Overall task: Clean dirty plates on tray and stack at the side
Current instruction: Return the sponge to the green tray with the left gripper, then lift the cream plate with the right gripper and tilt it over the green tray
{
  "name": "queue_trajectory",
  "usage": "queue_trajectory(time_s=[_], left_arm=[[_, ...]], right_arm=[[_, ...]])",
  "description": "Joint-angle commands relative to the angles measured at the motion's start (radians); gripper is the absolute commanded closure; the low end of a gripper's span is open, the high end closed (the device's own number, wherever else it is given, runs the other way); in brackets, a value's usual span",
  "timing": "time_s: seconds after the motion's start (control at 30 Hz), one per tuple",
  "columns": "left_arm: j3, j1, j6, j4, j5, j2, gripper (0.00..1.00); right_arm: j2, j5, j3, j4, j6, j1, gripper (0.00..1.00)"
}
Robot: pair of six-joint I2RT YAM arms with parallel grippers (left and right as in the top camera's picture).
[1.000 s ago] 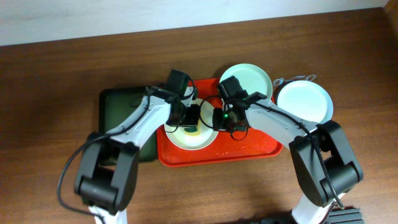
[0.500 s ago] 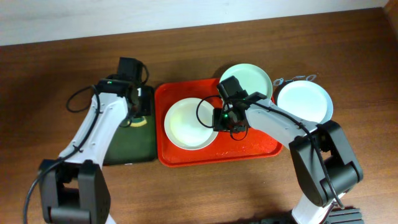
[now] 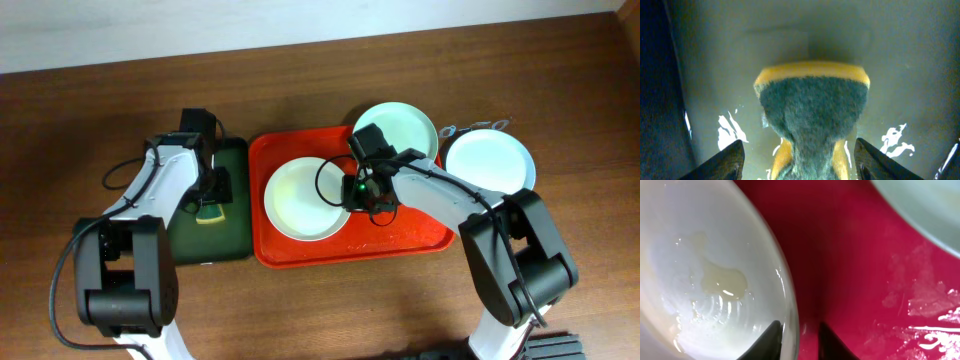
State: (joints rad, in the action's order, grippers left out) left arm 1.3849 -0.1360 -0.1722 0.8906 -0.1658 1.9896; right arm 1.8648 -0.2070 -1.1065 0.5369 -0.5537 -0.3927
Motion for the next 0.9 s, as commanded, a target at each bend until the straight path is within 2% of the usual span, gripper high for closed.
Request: queue_trajectory(time_s=[0.0,0.1,0.13,0.17,0.33,0.67,0.87], left_arm=[[0.054,0.002,0.009,0.012,0.013,-0.106,0.29],[0.061,0.002,-0.003,0.006,0.046,-0.213,0.19],[0.061,0.002,-0.003,0.006,0.045,-0.245,0.05],[0.061,0.002,-0.003,0.008,0.046,-0.269,0.01],[0.061,0.002,-0.002,0.009,0.045,-0.305,0.01],[0.060,0.002,-0.002,0.009,0.045,-0.305,0.01],[0.060,0.002,-0.002,0.009,0.045,-0.305,0.01]], right_arm=[[0.009,0.009,0.009,-0.003,0.000,0.000,0.96],[0.009,0.004,0.009,-0.003,0.000,0.000,0.96],[0.008,-0.008,0.009,-0.003,0.000,0.001,0.96],[0.007,-0.021,0.008,-0.003,0.000,0.002,0.96],[-0.027,-0.042,0.006,-0.002,0.000,0.002,0.96],[-0.255,-0.105,0.006,0.034,-0.001,0.019,0.96],[-0.381,-0.195,0.006,0.107,-0.002,0.216,0.96]])
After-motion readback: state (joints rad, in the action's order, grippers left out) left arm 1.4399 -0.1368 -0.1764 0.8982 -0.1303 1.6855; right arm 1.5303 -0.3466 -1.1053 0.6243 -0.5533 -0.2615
